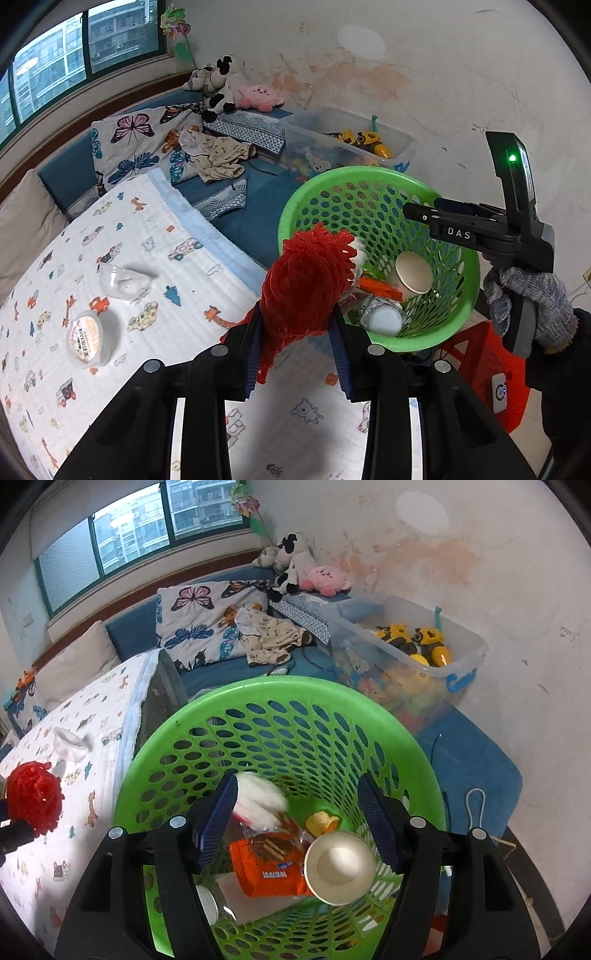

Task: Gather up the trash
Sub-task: 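Carry the net and crumpled paper over the green basket and open both tools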

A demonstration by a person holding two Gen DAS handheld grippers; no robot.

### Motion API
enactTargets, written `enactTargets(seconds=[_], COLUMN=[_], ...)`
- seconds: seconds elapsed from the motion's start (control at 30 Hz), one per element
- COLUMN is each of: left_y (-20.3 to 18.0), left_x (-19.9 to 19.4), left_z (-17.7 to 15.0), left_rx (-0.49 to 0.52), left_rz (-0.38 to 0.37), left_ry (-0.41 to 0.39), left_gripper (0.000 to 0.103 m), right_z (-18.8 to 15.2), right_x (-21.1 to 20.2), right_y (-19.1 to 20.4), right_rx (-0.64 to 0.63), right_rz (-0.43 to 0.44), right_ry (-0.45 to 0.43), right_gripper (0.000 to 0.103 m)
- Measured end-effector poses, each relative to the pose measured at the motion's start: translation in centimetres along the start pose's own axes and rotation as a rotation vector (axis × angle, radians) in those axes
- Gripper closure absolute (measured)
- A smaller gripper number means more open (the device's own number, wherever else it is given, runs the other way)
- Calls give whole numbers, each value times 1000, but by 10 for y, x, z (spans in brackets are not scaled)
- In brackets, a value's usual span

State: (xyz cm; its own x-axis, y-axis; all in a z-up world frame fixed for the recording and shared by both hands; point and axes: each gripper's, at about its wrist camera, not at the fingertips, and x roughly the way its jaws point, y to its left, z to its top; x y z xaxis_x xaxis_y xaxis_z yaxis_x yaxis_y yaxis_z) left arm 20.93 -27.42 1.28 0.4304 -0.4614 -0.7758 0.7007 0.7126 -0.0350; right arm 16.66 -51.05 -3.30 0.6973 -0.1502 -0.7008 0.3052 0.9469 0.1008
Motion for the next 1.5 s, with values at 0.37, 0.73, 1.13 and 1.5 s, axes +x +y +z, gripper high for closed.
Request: enactTargets(seconds=[0.37, 0.73, 1.13, 1.5], left_y=[-13, -34, -81, -90], left_x=[10, 37, 71, 70], left_z=[6, 20, 36, 28], left_rx=[21, 38, 19, 15], left_rz=[-16, -54, -145, -177], left_ry=[12, 49, 106, 103], left_gripper=[70, 70, 62, 34], right_z=[0, -5, -5, -10], right_x=[-19, -40, -65, -71], right_y=[-5, -12, -29, -36], right_rx=[2, 3, 45, 69], right_rz=[20, 22, 25, 33], right_ry=[-29, -52, -104, -107], right_gripper=[35, 34, 33, 33])
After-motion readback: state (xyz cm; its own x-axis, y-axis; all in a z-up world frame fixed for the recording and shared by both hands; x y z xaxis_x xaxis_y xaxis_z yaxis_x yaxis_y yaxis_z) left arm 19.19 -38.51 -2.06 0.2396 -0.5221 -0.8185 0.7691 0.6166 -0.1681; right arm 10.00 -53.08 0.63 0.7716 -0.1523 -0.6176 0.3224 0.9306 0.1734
